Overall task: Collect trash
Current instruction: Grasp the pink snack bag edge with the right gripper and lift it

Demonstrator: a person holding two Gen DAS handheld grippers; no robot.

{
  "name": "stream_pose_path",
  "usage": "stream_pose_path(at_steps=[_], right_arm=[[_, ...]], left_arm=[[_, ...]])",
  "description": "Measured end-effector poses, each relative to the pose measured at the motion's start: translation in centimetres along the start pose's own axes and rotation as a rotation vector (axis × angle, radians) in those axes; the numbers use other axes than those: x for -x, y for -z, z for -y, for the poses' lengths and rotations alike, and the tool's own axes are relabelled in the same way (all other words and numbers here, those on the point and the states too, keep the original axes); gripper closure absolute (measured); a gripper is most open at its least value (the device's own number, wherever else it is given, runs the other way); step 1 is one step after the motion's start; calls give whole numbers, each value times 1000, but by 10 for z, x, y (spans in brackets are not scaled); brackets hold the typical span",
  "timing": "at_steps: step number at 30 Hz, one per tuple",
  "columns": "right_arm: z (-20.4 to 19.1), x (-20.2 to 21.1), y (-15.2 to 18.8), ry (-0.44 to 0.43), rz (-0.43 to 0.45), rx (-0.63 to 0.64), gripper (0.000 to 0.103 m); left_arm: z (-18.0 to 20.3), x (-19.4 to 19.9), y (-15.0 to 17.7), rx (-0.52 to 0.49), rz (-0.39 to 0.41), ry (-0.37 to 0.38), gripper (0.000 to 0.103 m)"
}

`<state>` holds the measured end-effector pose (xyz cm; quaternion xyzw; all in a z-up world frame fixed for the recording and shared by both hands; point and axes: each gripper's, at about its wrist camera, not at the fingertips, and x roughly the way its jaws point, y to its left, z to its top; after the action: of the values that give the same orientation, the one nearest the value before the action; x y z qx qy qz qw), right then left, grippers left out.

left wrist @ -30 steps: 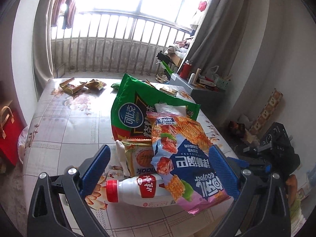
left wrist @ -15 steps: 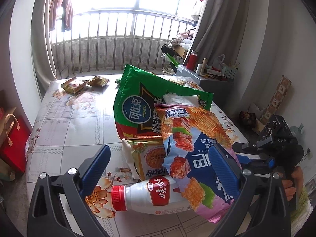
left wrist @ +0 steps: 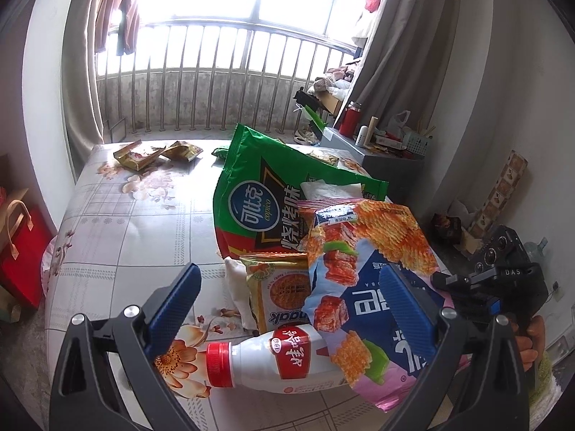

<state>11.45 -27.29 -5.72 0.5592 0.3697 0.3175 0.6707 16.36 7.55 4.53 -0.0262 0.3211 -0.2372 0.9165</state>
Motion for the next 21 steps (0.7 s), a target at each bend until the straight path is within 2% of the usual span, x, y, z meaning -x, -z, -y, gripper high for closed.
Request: stream_pose_path(at_steps=[9,17,21], right_arm=[[2,33,6,-29,56,-15,103],[9,72,15,-10,151,-21,103],[22,90,19,-16,197,-51,103]], left_arm=[[-17,2,0,86,-5,37,6],[-31,-19,-3,190,-63,151,27],[-42,-34,-3,273,-106,208,33]])
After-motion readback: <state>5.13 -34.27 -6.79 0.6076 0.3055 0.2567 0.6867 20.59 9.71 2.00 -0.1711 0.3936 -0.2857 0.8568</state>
